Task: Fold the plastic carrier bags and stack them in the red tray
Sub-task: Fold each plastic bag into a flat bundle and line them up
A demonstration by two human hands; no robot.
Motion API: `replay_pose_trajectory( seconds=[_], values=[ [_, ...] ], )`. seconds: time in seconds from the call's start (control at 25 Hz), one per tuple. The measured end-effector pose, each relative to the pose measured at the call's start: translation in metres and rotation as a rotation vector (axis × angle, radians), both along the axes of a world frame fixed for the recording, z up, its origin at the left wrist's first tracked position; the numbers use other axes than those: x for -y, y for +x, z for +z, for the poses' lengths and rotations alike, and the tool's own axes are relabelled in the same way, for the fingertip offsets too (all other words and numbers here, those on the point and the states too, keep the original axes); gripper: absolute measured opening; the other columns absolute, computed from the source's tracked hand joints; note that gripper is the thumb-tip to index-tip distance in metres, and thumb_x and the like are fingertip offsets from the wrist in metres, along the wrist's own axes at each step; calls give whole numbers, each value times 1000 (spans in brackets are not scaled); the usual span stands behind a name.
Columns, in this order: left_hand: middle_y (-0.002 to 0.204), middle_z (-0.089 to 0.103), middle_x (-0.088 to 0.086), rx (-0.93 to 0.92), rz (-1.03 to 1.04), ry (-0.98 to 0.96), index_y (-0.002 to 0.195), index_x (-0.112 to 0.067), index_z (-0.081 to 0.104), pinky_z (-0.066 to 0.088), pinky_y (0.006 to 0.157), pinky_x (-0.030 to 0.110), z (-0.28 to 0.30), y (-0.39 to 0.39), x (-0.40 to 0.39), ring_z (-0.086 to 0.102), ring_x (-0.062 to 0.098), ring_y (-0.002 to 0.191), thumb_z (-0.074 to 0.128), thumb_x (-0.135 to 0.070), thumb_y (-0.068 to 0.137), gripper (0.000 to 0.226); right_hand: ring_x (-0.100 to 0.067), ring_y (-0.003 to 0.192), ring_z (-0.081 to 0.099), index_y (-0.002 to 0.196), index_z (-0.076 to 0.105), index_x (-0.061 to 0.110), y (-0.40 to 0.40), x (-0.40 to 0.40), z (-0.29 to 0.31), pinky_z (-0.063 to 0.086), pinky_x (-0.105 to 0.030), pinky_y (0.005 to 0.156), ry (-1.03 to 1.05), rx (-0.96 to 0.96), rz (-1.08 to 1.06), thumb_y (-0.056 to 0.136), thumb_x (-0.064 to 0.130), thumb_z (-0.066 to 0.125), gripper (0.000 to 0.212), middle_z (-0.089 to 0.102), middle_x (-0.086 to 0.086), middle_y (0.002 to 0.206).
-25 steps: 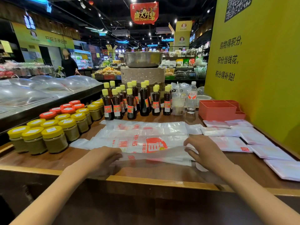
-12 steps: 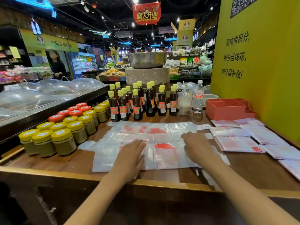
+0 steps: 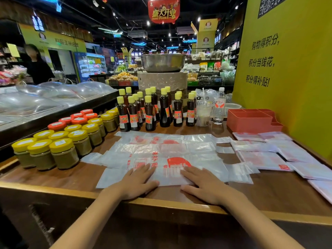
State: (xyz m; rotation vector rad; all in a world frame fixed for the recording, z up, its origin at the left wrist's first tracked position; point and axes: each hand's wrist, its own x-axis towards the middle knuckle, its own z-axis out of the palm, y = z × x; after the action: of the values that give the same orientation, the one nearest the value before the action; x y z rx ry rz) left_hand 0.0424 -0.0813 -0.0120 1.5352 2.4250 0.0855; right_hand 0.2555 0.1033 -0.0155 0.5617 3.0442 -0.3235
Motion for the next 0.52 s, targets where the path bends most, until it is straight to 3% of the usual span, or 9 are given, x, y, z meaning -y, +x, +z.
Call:
replay_pose_trajectory(
  seconds=[0.08,0.2,0.32,0.4,0.52],
  values=[
    [167,-8,-6,2,41,-12,159,-33,-2,-4,123,44,-1,-20,13,-8,13,153,4,-103,57,123,-6,153,-4,160,6,36,26,-26,-3,-3,-37,124,8,27,-94,74,88,6,100,-1,13,168],
    [166,-11,-4,-1,117,-36,159,-30,-4,-1,124,43,-1,-39,29,-9,14,153,14,-101,59,124,-5,153,-6,161,1,32,53,-46,-8,-4,-38,125,10,22,-241,71,87,2,106,-5,12,167],
    [166,-9,-6,10,145,2,159,-31,0,1,123,42,-2,-38,33,-6,15,154,25,-104,55,129,-4,153,-3,161,8,31,55,-45,-12,-5,-39,125,13,-67,-285,88,81,25,89,1,14,167],
    [167,1,-10,51,152,138,157,-38,14,9,123,41,-4,-35,37,5,14,153,40,-99,61,117,-2,152,2,159,15,36,53,-42,-12,-4,-37,126,11,-202,-227,89,76,42,85,10,19,165],
    [160,27,-19,134,147,345,145,-47,38,28,119,38,-8,-34,44,28,8,146,52,-97,57,102,-1,144,30,151,32,46,56,-40,-10,25,-31,121,-97,-343,-145,87,67,60,73,34,23,156]
  ],
)
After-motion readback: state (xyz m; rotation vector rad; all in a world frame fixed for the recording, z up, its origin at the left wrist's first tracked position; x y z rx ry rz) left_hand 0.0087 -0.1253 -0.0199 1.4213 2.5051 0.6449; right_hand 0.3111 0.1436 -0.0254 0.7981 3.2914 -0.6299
